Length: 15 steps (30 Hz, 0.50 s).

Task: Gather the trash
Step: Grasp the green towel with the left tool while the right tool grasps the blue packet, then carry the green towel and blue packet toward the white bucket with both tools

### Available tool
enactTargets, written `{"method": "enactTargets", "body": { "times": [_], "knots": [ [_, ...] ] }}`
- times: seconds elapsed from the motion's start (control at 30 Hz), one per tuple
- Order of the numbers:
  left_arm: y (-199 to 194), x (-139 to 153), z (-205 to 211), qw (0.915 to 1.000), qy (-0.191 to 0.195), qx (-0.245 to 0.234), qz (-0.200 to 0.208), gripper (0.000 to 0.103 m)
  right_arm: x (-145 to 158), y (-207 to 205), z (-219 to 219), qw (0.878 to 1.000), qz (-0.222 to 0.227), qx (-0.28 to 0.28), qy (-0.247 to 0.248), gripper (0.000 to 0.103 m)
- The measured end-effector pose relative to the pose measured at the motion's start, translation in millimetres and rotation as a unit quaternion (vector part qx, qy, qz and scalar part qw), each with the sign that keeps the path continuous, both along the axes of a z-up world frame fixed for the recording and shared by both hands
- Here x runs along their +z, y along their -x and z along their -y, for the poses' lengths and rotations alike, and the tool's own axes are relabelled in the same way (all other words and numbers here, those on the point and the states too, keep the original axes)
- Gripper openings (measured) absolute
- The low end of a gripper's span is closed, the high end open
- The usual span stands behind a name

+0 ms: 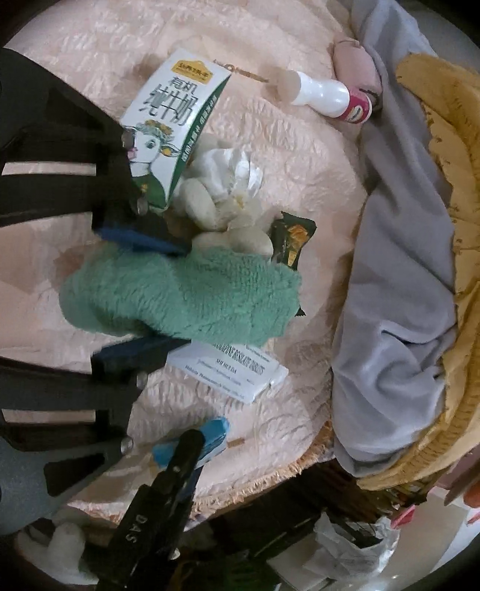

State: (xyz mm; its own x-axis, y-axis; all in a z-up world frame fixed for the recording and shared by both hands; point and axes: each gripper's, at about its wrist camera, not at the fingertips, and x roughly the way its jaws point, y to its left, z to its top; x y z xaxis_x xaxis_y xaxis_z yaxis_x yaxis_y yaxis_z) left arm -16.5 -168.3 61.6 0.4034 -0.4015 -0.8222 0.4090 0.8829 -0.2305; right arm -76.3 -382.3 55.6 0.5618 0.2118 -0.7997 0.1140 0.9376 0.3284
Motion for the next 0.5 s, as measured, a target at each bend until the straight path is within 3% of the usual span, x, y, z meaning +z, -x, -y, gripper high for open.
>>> {"method": "enactTargets", "body": {
  "times": [0.1,0.5],
  "knots": [
    [13.1,11.8,-3.8,0.9997,0.024,-0.008,-0.006,0.031,9.9,15.7,-0.3,1.0,0.007,0.003,-0.004,0.031],
    [81.0,54.2,25.7,0.9974,0.032,-0.055,0.034,0.031,57.7,91.1,-0.7,0.999,0.032,-0.013,-0.005,0.031]
  ]
}}
